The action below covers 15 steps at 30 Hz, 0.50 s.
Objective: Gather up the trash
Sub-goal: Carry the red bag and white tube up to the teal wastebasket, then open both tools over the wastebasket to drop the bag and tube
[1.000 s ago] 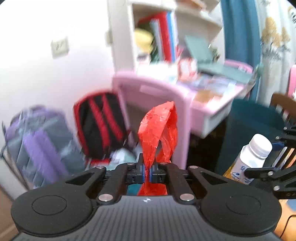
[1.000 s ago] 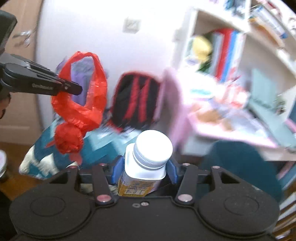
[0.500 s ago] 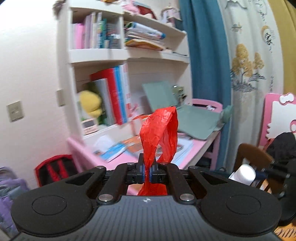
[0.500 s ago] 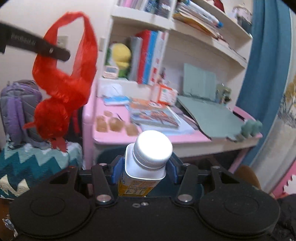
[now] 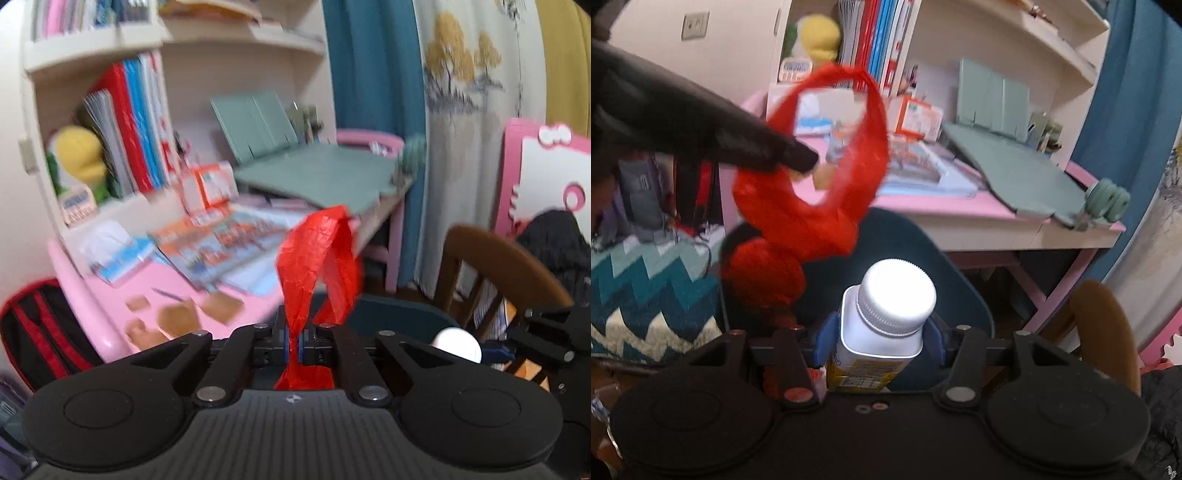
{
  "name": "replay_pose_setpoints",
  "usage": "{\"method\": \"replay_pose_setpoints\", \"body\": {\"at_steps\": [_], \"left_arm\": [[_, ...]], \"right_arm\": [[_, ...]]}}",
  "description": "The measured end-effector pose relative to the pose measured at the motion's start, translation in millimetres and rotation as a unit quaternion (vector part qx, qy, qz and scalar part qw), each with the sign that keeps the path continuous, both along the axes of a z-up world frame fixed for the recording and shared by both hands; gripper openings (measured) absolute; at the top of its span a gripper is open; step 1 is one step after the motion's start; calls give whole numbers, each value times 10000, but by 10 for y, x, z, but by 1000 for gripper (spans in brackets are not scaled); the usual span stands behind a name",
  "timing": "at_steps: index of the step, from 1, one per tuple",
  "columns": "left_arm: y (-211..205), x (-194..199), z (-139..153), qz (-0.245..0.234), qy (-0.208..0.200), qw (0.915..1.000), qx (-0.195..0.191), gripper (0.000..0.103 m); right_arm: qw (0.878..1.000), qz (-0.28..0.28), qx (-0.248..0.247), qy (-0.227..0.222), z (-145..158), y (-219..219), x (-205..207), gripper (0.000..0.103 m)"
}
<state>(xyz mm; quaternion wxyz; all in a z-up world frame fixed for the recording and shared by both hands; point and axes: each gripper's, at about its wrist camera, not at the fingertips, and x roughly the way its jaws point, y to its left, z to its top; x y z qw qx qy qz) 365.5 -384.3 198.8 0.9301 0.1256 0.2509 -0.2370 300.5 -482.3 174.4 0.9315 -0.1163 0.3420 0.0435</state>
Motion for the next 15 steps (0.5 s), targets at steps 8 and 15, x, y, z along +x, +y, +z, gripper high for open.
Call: {"method": "replay_pose_setpoints", "body": {"at_steps": [8,15], "left_arm": [[-235,159,-684,-178,725,9962,455,4],[-339,195,-964,-352,1348,9882,638,5]], "right_arm": [[9992,57,-183,340,-187,19,94,50],[9988,-6,-268,418,-232,-22,144,50]]}}
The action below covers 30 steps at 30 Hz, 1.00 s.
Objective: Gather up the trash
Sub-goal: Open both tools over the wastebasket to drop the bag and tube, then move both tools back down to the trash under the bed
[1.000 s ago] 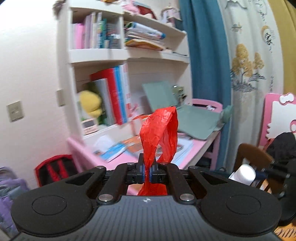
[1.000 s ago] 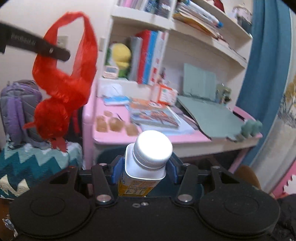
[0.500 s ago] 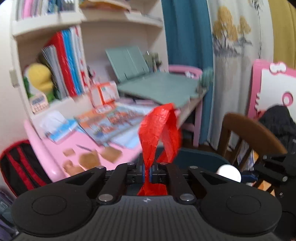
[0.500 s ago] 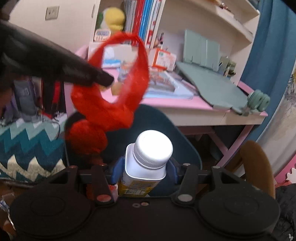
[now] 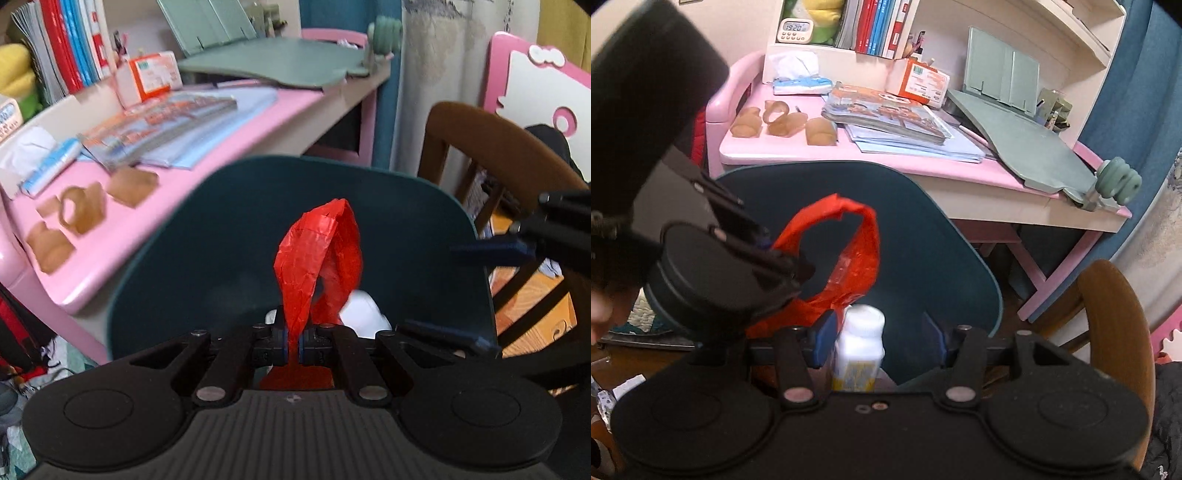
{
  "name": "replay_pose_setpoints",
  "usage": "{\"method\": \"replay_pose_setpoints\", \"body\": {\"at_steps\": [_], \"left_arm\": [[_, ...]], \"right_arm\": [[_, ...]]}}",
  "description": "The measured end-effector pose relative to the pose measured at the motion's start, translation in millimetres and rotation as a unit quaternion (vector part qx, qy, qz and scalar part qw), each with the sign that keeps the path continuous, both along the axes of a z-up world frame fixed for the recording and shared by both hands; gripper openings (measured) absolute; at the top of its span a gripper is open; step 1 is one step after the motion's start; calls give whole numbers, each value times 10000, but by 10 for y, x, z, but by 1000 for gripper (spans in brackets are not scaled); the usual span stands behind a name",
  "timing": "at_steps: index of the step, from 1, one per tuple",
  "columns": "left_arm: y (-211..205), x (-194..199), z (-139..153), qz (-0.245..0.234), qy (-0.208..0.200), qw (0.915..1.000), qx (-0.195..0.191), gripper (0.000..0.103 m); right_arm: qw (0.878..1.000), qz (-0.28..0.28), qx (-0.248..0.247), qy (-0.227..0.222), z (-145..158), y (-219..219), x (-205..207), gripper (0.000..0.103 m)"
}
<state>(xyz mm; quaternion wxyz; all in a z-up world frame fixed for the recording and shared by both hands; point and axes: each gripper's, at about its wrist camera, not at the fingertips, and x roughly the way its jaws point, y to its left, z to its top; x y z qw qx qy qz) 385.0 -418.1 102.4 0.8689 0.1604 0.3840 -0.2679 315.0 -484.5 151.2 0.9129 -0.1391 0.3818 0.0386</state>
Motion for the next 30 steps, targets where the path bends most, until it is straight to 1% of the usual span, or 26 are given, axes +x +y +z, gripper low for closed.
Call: {"method": "replay_pose_setpoints", "body": {"at_steps": [2,4,5,7,8,9,10,13,19,27,30], "left_arm": [[1,6,-31,7,138,9999,-27,10],[24,-9,-38,51,185,9998,-62,21],[38,-25,-38,58,171,9998,-76,24],[83,-59,-15,79,158,9997,-157,40],[110,-73,4,99,148,9996,-205,46],[139,-91,30,120,121,9995,-251,55],[162,-97,60,135,85,9995,-290,60],[265,-186,165,111,28,9992,-382,60],[525,-412,353,139,-66,9989,-439,60],[946,-832,602,251,-236,9979,-551,60],[1138,-1020,669,344,-313,9976,-514,60]], "right_arm": [[9999,24,-110,-20,-1,4,-17,50],[9998,34,-176,-44,15,9,-48,50],[9998,39,-198,-63,30,9,-67,50],[9997,58,-212,-118,75,11,-110,51],[9997,61,-205,-144,97,10,-131,51],[9997,58,-186,-177,126,9,-158,51],[9996,57,-169,-204,157,12,-189,51],[9995,83,-125,-265,232,32,-268,51],[9992,230,-55,-332,384,185,-493,51],[9971,599,9,-467,580,568,-814,51],[9958,776,82,-485,630,759,-919,51]]}}
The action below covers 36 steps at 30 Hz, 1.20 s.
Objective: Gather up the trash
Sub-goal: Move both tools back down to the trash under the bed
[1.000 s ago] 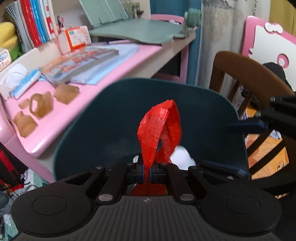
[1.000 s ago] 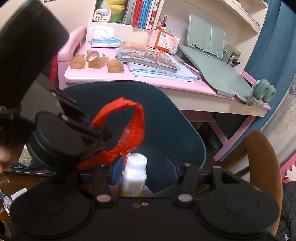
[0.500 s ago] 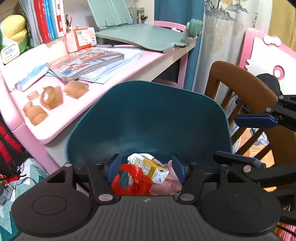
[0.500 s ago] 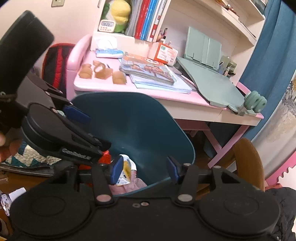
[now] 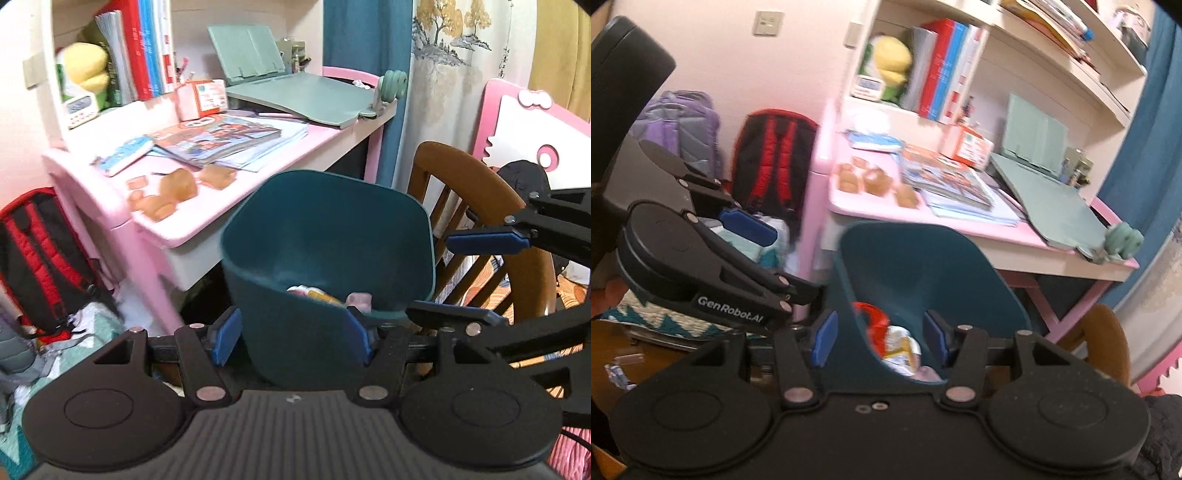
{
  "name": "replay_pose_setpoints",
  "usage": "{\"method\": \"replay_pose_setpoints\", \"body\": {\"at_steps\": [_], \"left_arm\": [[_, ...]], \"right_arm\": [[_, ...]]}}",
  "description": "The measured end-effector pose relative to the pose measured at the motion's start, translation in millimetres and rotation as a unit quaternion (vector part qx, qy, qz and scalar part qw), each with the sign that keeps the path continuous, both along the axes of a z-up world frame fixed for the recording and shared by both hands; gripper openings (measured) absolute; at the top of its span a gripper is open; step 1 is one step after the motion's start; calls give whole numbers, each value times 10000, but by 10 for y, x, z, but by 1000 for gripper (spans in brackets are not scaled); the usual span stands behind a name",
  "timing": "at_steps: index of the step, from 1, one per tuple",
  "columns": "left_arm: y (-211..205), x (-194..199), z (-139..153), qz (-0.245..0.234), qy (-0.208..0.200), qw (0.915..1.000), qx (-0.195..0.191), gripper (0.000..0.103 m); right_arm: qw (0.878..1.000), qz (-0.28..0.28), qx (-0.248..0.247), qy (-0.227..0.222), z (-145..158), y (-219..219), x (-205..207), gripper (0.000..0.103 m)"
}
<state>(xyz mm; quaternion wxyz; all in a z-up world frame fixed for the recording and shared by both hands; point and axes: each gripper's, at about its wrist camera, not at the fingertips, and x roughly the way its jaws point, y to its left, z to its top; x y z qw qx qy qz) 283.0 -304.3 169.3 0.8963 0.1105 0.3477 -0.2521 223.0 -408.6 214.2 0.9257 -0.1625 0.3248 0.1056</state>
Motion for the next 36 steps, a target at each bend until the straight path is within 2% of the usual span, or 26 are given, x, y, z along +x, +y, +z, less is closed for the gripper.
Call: {"method": "replay_pose_setpoints", "body": {"at_steps": [4,7,11,17,20,26,28,34,36], "left_arm": [[347,-173,36,192,31,9998,-50,61],[654,-297,30,426,3,9991,-54,70],[1134,-440,-25,754,32,9971,-131,73],[1856,-570,-267,1310,212,9911,-107,79],[2252,-618,-439,1525,332,9875,-226,81],[2987,-643,-953,1978,566,9779,-382,91],[3204,-640,-1188,2193,584,9734,-322,98],[3781,-492,-2078,2515,900,9636,-121,99],[3942,-458,-2385,2607,1036,9598,-37,99]], "right_arm": [[9995,314,92,-24,39,309,-143,51],[9982,587,147,2,29,573,-213,51],[9947,986,273,127,-40,963,-257,51],[9858,1534,487,482,-301,1591,-221,51],[9798,1765,578,741,-506,1907,-182,51],[9639,2012,887,1504,-1122,2532,73,51],[9577,2021,1001,1785,-1404,2748,167,51],[9413,1889,975,2623,-2386,3317,417,51],[9394,1798,872,2786,-2713,3448,468,51]]}}
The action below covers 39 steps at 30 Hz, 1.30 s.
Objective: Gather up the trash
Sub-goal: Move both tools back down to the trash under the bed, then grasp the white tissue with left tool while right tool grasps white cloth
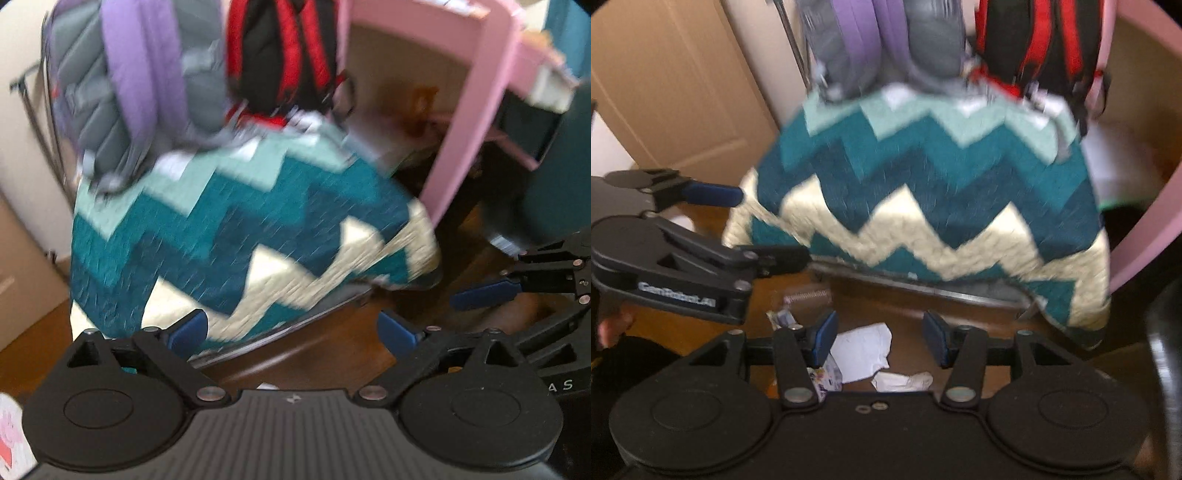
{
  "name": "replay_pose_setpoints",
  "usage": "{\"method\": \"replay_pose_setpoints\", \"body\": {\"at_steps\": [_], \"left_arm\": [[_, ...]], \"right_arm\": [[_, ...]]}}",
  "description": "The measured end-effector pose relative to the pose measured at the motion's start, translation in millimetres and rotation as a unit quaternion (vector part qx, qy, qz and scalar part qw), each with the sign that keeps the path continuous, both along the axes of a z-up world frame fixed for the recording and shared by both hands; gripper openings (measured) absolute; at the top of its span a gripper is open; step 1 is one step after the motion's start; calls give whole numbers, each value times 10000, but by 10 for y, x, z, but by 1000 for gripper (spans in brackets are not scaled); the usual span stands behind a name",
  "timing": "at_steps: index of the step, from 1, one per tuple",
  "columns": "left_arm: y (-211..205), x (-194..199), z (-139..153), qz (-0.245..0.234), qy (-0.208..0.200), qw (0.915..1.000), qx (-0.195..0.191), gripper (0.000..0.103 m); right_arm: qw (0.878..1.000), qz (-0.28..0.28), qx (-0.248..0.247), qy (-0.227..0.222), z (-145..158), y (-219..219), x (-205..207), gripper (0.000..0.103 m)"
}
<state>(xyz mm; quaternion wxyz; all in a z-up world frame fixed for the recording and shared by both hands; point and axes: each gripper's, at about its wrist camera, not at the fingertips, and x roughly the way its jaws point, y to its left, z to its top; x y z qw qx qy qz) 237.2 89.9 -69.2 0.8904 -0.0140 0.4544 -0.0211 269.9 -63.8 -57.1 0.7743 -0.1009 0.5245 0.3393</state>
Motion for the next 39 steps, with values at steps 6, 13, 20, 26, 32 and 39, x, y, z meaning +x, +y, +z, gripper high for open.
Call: {"method": "replay_pose_setpoints", "body": {"at_steps": [6,13,20,26,32,39], "left_arm": [[352,215,-1009,8,630,9980,74,99],[485,375,-2074,-283,1386,9899,134,99],[377,532,-2962,-891,2071,9737,323,99],[401,616,-3683,-880,2462,9648,274,99],[372,567,-4231,-907,2712,9579,232,98],[274,549,-4716,-1166,2898,9494,326,97]], "right_arm": [[9962,-317,-389,714,-1068,239,234,51],[9754,-1209,-705,1701,-2247,222,467,51],[9358,-2204,-951,2583,-3242,0,537,51],[8964,-2912,-874,3226,-3890,-146,540,51],[8777,-3144,-1111,3441,-4356,-130,545,51],[8646,-3170,-1120,3734,-4693,-50,523,51]]}}
